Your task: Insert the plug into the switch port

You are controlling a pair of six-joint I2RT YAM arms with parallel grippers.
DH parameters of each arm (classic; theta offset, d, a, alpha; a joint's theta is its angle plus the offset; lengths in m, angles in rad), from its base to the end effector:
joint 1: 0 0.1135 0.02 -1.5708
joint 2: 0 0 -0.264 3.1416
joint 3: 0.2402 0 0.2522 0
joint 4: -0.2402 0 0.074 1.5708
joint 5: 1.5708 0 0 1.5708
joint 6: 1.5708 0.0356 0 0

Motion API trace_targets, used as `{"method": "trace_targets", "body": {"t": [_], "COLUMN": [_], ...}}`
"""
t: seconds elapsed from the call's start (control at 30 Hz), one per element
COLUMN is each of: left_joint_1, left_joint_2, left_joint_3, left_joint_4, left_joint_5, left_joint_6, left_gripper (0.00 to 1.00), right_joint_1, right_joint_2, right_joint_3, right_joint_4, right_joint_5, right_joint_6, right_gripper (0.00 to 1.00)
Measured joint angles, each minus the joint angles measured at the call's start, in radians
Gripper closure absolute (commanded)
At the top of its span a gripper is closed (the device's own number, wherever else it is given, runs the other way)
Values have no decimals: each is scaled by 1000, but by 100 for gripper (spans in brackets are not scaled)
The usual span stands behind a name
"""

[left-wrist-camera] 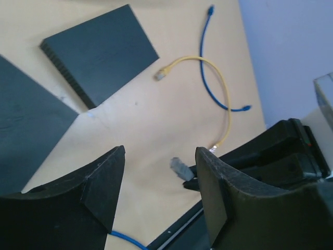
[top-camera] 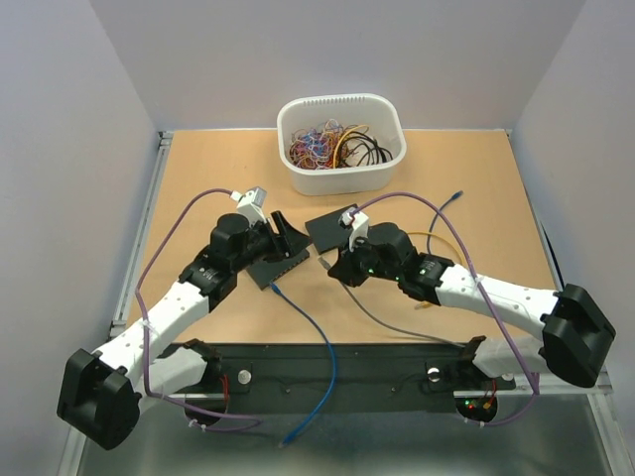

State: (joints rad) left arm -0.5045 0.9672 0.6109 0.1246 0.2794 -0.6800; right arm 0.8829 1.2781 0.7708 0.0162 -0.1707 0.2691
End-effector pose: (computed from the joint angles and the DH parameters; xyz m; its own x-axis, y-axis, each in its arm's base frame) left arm 0.1931 -0.1178 0.2768 -0.5962 -0.3612 -0.7170 0.4176 0.6232 -0.6612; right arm 0.1752 0.2227 0.2483 -0.5164 -0.2156 -0.8288 -0.7460 0.5885 0.3117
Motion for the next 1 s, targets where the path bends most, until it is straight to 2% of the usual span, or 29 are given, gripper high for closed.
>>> {"method": "trace_targets", "body": {"t": [0.17,0.27,0.4,0.67,0.8,1.0], "left_joint_1": [-43,-70,-112,-166,-192,-222], "left_joint_2": [11,22,74,153,196,232], "left_joint_3": [-9,-9,29,132,177,190], "left_joint_4": [89,101,29,-75,-86,-116], "left_joint_5": [20,6,-60,-177,-208,-239], "left_joint_6": [-52,-78,-114,-185,-202,-216], "left_gripper": [35,35,35,35,35,40], "right_joint_1": [0,10,48,209,259,270], "right_joint_2": [-6,-17,-31,20,60,72], "right_joint_3": [-2,-2,-1,74,101,109], "right_joint_4": [23,23,22,-3,-9,-16], "right_joint_5": [0,60,203,579,719,831], "right_joint_6": [16,21,21,-28,-49,-66], "right_gripper": [100,100,100,100,100,99]}}
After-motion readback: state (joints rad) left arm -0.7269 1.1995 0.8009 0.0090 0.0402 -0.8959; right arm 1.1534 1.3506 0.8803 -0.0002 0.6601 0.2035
